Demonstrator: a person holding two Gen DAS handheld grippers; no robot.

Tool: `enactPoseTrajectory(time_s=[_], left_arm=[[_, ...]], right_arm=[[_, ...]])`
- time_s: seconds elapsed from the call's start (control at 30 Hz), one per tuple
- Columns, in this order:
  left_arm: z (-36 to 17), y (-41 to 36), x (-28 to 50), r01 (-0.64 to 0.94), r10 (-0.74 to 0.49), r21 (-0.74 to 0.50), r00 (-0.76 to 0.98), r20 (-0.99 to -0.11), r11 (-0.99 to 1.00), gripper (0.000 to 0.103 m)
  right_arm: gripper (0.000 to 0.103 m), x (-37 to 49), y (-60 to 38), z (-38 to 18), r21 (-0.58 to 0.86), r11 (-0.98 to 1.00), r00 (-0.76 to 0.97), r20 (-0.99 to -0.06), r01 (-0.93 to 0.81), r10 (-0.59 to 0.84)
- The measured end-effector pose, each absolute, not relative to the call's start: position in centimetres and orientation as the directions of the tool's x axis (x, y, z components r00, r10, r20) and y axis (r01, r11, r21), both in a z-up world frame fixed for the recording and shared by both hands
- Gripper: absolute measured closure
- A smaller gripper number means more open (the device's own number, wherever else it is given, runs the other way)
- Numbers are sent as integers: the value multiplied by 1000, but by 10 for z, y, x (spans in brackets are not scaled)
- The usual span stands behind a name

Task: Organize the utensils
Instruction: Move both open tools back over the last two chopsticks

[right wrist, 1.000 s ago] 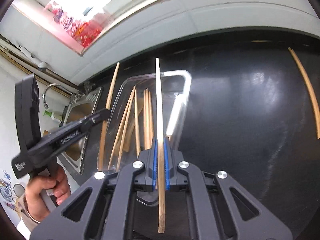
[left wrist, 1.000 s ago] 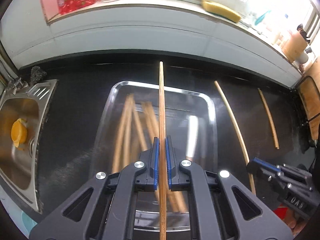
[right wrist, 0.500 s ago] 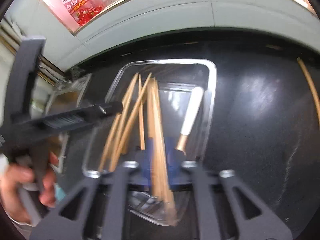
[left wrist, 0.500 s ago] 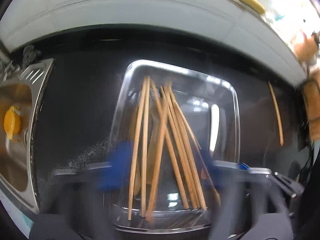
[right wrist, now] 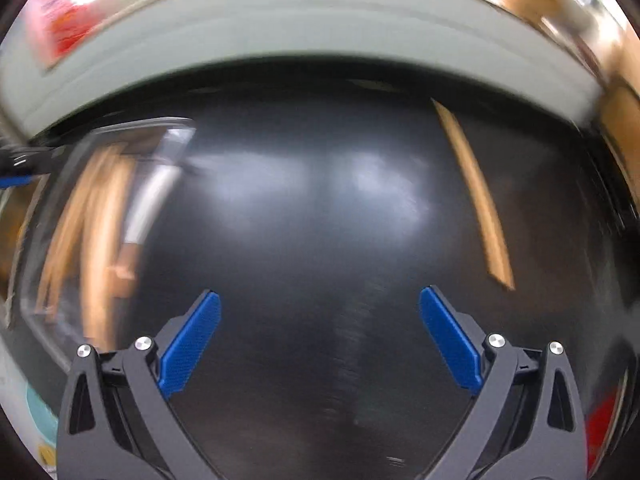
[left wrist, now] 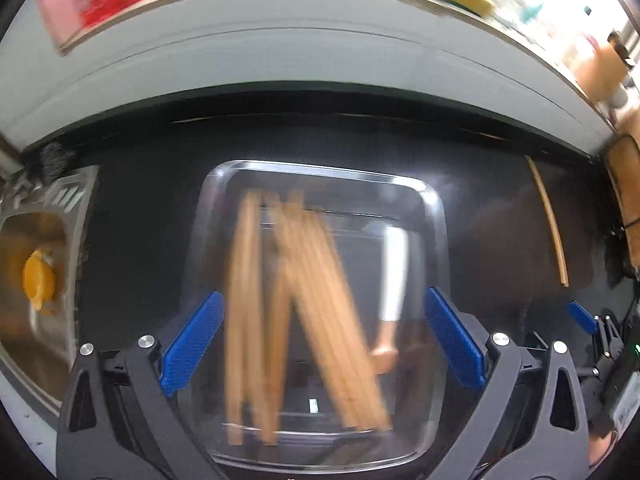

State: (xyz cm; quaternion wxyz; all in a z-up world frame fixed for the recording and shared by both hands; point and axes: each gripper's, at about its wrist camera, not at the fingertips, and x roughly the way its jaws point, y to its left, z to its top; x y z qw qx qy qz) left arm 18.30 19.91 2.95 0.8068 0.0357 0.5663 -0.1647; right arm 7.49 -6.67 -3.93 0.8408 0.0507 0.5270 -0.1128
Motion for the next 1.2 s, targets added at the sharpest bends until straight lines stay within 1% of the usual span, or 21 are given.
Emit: enactPoseTrajectory(time_s=[0.07, 0.1, 0.2, 0.27, 0.4, 0.5, 0.67, 0.9, 1.07, 1.2], left_arm=[[29, 167, 177, 352, -259, -146, 301, -918, 925, 6], [29, 150, 173, 378, -259, -132, 306, -916, 916, 6], [26, 95, 159, 460, -262, -96, 311, -914, 883, 6], [19, 61, 151, 492, -290, -117, 292, -912, 863, 6], [-3, 16, 135, 441, -307, -173, 253, -917, 881, 6], [-21, -15, 117, 428, -313, -192, 232, -921, 883, 6], [-47, -55, 106, 414, -281, -184, 189, -941, 892, 6], [-48, -89, 113, 381, -269, -184, 183, -945, 906, 6], [-48, -114, 133, 373, -267, -181, 193, -944, 910, 6], [-54, -140, 147, 399, -244, -153, 188, -951, 904, 6]], right_arm=[[7, 63, -100, -43, -21, 952, 396, -906, 304, -147], [7, 57, -119, -44, -23, 943, 388, -908, 333, -159], [7, 48, -159, -46, -36, 929, 367, -913, 368, -180], [7, 43, -186, -49, -33, 921, 356, -917, 387, -182], [7, 29, -232, -56, -23, 920, 339, -926, 392, -167], [7, 25, -252, -62, -13, 932, 345, -927, 362, -147], [7, 29, -265, -68, -58, 967, 339, -930, 248, -143], [7, 52, -293, -70, 11, 985, 382, -923, 173, -56], [7, 73, -291, -75, -46, 992, 394, -915, 114, -88], [7, 73, -294, -85, -37, 991, 370, -926, 129, -82]])
